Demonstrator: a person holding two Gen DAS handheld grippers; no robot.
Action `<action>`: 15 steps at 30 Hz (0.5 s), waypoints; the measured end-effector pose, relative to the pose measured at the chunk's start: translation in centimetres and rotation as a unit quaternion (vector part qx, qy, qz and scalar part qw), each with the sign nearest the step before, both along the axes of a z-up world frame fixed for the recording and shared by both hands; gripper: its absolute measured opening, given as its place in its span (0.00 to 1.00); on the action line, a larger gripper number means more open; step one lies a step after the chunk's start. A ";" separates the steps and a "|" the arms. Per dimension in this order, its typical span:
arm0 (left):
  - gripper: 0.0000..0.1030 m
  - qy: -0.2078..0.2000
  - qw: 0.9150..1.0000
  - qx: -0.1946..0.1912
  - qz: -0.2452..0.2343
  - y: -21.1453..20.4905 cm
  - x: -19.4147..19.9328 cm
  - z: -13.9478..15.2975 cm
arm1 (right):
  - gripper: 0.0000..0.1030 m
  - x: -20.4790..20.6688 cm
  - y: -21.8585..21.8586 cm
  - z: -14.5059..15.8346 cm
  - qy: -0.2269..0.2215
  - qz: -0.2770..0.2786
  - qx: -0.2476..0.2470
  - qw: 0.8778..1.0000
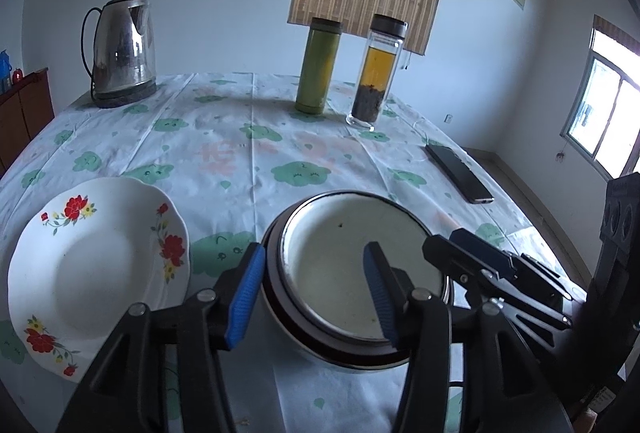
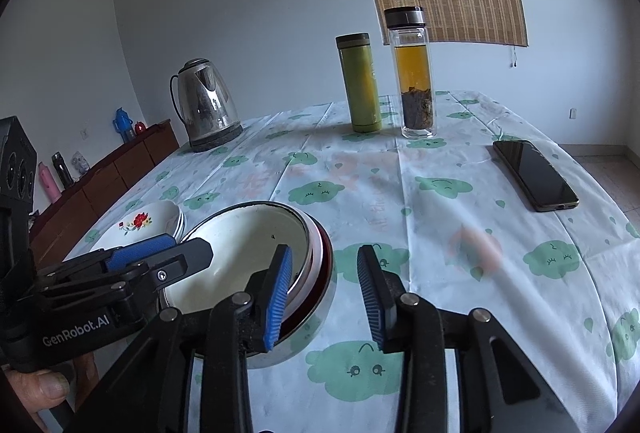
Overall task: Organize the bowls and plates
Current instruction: 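Open both tools and release the enamel bowl rim, then close both tools on the enamel bowl rim to grip the nested stack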
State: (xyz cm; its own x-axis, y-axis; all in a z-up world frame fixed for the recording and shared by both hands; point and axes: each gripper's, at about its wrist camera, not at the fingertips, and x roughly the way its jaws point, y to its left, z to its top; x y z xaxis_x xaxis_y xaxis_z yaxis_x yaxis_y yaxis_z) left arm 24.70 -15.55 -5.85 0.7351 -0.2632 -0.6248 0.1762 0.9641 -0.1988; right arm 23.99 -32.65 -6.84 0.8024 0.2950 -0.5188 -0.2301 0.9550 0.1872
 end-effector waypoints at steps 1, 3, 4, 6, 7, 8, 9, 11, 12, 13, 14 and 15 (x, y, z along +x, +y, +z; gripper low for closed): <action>0.52 0.001 1.000 -0.001 0.000 0.0 0.0 0.0 | 0.36 0.0 0.0 0.0 0.000 0.000 -0.001 1.000; 0.54 0.001 1.000 -0.002 0.003 0.1 0.0 -0.1 | 0.36 0.0 0.0 0.0 -0.001 0.000 -0.001 1.000; 0.56 0.000 1.000 -0.003 0.005 0.2 0.0 -0.1 | 0.36 -0.1 0.0 0.0 -0.004 -0.001 -0.002 1.000; 0.57 -0.002 1.000 -0.002 0.006 0.3 -0.1 0.0 | 0.36 -0.1 0.0 0.1 -0.006 -0.003 -0.004 1.000; 0.58 -0.003 1.000 -0.002 0.007 0.5 -0.1 0.0 | 0.36 -0.1 -0.1 0.1 -0.005 -0.003 -0.004 1.000; 0.59 -0.003 1.000 -0.002 0.007 0.5 -0.1 0.0 | 0.36 -0.2 -0.1 0.1 -0.005 -0.004 -0.005 1.000; 0.61 -0.003 1.000 -0.003 0.006 0.6 -0.2 0.0 | 0.36 -0.2 -0.1 0.1 -0.004 -0.003 -0.005 1.000; 0.61 0.002 1.000 -0.010 0.003 0.8 -0.1 -0.1 | 0.38 -0.2 -0.1 0.2 -0.003 -0.005 -0.007 1.000; 0.61 0.004 1.000 -0.014 0.001 0.9 -0.1 -0.1 | 0.38 -0.2 -0.1 0.2 -0.003 -0.007 -0.007 1.000; 0.61 0.005 1.000 -0.015 0.000 0.9 -0.1 -0.2 | 0.38 -0.2 -0.2 0.3 -0.004 -0.008 -0.007 1.000; 0.61 0.005 1.000 -0.014 0.002 1.0 -0.1 -0.2 | 0.38 -0.3 -0.3 0.3 -0.003 -0.009 -0.008 1.000; 0.61 0.006 1.000 -0.014 0.004 1.1 -0.1 -0.2 | 0.38 -0.2 -0.2 0.4 0.000 -0.010 -0.010 1.000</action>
State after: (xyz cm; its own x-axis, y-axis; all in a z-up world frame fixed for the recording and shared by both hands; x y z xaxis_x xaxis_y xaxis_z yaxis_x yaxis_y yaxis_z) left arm 24.58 -14.42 -6.07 0.7292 -0.2757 -0.6263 0.1668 0.9592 -0.2281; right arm 23.79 -32.89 -6.46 0.8079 0.2690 -0.5244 -0.2110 0.9628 0.1687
